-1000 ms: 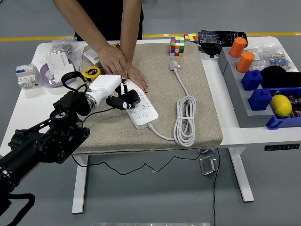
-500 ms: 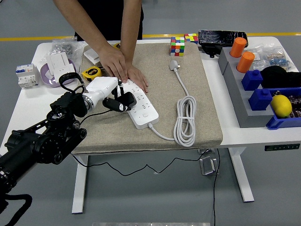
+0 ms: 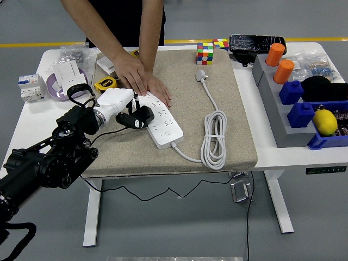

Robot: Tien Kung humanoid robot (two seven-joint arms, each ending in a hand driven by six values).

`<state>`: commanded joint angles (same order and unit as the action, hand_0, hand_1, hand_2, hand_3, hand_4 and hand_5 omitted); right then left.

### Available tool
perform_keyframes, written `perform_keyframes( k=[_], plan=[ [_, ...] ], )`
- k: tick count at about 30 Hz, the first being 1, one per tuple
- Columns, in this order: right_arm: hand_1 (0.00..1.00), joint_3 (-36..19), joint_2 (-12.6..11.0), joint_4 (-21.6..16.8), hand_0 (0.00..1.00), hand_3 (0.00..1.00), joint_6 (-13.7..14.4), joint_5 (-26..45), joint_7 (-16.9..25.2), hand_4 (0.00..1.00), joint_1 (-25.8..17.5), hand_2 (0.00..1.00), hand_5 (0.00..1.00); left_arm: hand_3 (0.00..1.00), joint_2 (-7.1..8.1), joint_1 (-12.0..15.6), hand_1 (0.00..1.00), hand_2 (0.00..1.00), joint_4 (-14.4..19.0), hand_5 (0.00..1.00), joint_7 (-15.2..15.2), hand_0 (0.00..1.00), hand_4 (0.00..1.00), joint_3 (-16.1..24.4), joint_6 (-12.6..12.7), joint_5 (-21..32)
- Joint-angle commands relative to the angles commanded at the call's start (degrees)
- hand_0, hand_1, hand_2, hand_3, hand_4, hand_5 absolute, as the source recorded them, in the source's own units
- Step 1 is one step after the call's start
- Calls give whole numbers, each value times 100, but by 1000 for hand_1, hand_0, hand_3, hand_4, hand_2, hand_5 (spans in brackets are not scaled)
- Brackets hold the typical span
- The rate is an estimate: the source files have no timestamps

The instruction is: Pick up the plug,place it near the board,insert it into the board,press the button

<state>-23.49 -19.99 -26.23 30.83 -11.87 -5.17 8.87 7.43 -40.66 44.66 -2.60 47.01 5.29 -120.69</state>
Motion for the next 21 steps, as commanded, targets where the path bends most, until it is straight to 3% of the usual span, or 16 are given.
perform_keyframes(
  k=[21],
  plan=[
    [902, -50, 5, -4, 951, 838, 3, 4, 12, 998, 26, 834, 974, 373, 31, -41, 546, 397, -124, 160, 1, 519, 559, -114, -78, -143]
  ],
)
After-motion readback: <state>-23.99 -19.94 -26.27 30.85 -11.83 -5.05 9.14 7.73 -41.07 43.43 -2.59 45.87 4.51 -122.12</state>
